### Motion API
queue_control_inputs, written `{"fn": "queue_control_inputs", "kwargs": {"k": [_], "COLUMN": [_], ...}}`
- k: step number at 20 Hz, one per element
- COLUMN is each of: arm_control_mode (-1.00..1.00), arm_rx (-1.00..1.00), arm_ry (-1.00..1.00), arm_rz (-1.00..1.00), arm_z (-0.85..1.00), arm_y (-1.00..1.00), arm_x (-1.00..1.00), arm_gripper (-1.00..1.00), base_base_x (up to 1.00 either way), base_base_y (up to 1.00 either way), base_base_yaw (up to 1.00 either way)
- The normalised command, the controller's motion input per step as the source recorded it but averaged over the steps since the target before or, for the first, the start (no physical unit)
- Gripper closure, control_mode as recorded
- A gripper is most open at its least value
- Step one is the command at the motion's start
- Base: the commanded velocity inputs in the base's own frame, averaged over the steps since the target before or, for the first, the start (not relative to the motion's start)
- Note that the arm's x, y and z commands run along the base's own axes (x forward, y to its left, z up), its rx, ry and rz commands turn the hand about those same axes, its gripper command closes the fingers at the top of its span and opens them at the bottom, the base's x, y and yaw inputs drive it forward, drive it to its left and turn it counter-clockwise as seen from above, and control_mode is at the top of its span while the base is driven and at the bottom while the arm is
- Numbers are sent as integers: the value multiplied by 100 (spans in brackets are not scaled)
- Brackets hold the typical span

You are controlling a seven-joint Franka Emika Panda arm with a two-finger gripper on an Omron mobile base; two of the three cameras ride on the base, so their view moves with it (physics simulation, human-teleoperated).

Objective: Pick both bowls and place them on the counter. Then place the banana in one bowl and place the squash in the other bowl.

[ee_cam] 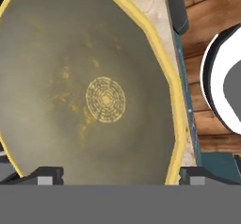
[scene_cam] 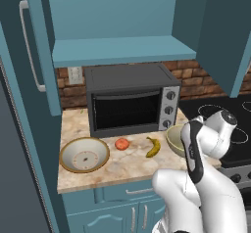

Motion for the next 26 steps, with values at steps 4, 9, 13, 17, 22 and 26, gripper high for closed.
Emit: {"fn": "queue_control_inputs", "kwargs": {"k": [4, 9, 13, 17, 22, 26], "arm_control_mode": [-100, -100, -100, -100, -100, -100], "arm_rx": [-3, -4, -4, -3, -11, -22], "arm_ry": [-19, -9, -3, 0, -4, -9], "arm_rz": [0, 0, 0, 0, 6, 23], "arm_z": [-2, -2, -1, 0, 0, -8], "arm_y": [41, 38, 46, 50, 49, 43], "arm_x": [-5, -5, -9, -13, -9, -5], "arm_gripper": [-100, -100, -100, -100, -100, -100], "base_base_x": [0, 0, 0, 0, 0, 0], "base_base_y": [0, 0, 0, 0, 0, 0], "base_base_yaw": [0, 0, 0, 0, 0, 0]}}
